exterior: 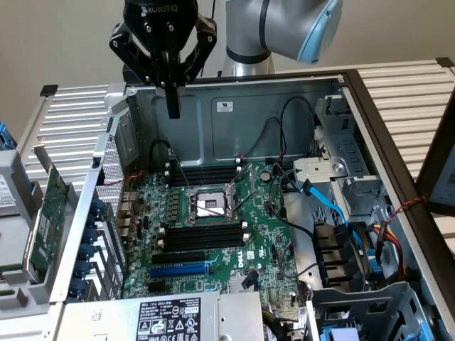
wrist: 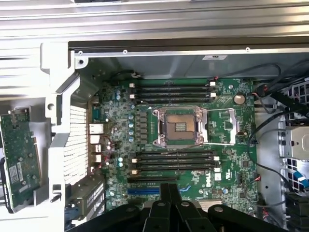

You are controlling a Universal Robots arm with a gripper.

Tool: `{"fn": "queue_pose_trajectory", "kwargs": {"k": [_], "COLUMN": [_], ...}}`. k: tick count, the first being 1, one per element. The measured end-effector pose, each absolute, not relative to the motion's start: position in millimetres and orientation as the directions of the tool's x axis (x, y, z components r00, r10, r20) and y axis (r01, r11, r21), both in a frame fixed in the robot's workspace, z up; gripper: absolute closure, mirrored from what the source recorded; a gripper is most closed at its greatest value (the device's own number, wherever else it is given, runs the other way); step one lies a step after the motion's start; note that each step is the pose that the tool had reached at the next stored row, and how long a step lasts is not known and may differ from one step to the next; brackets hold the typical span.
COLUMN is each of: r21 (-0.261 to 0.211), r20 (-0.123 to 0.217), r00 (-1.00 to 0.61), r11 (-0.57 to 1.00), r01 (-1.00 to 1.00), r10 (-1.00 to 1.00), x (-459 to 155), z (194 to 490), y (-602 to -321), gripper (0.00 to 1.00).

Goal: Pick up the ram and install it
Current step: 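Reach for the ram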

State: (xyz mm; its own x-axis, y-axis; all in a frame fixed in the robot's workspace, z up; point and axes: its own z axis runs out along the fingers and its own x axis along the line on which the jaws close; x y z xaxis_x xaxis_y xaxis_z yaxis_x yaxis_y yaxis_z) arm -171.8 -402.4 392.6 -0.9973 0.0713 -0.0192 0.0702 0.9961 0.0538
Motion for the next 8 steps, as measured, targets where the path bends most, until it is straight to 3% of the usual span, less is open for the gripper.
{"fn": "queue_pose_trajectory", "kwargs": {"k": [8], "r21": [0.054], "r20": [-0.019], "r00": [-0.997], "r11": [0.996], "r01": [0.07], "r10": [0.071], "x": [-200.0], "z": [392.7], "y": [-403.9], "gripper": [0.89]}}
